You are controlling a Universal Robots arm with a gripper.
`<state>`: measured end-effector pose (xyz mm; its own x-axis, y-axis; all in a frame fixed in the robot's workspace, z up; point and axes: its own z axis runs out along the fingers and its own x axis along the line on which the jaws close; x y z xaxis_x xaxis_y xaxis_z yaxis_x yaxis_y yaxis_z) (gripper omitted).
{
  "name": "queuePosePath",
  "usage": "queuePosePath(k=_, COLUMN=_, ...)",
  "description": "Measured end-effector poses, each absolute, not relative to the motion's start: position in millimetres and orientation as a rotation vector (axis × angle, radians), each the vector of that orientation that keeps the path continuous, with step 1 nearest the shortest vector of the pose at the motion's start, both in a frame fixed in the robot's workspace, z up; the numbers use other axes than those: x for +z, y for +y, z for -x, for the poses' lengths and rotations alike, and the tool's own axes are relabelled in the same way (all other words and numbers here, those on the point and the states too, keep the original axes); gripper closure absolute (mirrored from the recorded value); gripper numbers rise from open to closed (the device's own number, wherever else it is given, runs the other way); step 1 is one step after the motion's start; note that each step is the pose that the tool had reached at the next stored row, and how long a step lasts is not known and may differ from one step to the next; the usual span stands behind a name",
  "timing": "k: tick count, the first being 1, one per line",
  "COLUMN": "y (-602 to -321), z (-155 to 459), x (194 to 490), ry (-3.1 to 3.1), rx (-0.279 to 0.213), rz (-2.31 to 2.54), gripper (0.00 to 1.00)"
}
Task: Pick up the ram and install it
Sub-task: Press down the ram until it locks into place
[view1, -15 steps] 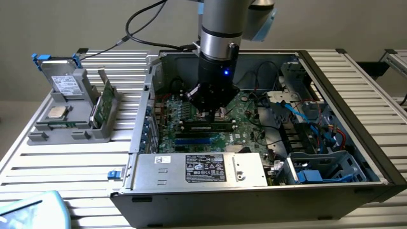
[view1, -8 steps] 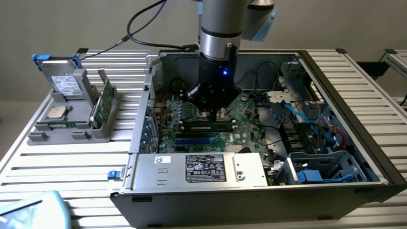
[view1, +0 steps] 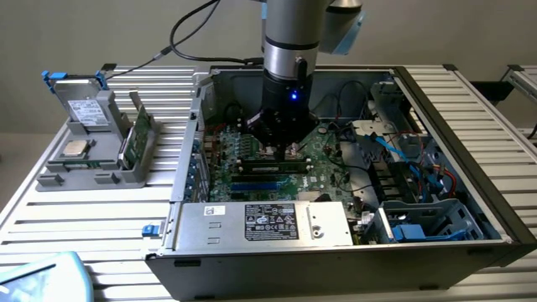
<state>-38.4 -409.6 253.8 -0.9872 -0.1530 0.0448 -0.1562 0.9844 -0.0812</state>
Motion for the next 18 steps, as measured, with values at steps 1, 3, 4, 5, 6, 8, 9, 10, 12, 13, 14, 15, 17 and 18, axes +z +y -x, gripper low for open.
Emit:
queuePosePath(k=1, y=-409.6, z=38.4, x=253.6, ry=-3.093, rx=0.131, rz=-0.217, gripper=0.89)
queuePosePath(k=3, y=-409.6, z=38.3, x=253.2, ry=-3.095, rx=0.130, rz=-0.168, gripper=0.89)
queuePosePath(k=4, y=-409.6, z=38.3, x=253.0, ry=-3.096, rx=0.129, rz=-0.143, gripper=0.89)
queuePosePath(k=5, y=-409.6, z=38.3, x=252.8, ry=-3.097, rx=0.129, rz=-0.118, gripper=0.89)
queuePosePath(k=6, y=-409.6, z=38.3, x=252.6, ry=-3.097, rx=0.128, rz=-0.092, gripper=0.89)
queuePosePath(k=8, y=-409.6, z=38.3, x=252.1, ry=-3.098, rx=0.127, rz=-0.044, gripper=0.89)
queuePosePath(k=9, y=-409.6, z=38.3, x=251.9, ry=-3.098, rx=0.127, rz=-0.019, gripper=0.89)
queuePosePath(k=10, y=-409.6, z=38.3, x=251.8, ry=-3.097, rx=0.126, rz=0.008, gripper=0.89)
queuePosePath(k=12, y=-409.6, z=38.3, x=251.5, ry=-3.096, rx=0.125, rz=0.058, gripper=0.89)
queuePosePath(k=13, y=-409.6, z=38.3, x=251.5, ry=-3.096, rx=0.125, rz=0.084, gripper=0.89)
queuePosePath(k=14, y=-409.5, z=38.3, x=251.4, ry=-3.095, rx=0.124, rz=0.100, gripper=0.89)
queuePosePath(k=15, y=-409.5, z=38.3, x=251.4, ry=-3.095, rx=0.124, rz=0.100, gripper=0.89)
queuePosePath(k=17, y=-409.6, z=38.3, x=251.4, ry=-3.095, rx=0.124, rz=0.100, gripper=0.89)
queuePosePath(k=18, y=-409.6, z=38.3, x=251.4, ry=-3.095, rx=0.124, rz=0.100, gripper=0.89)
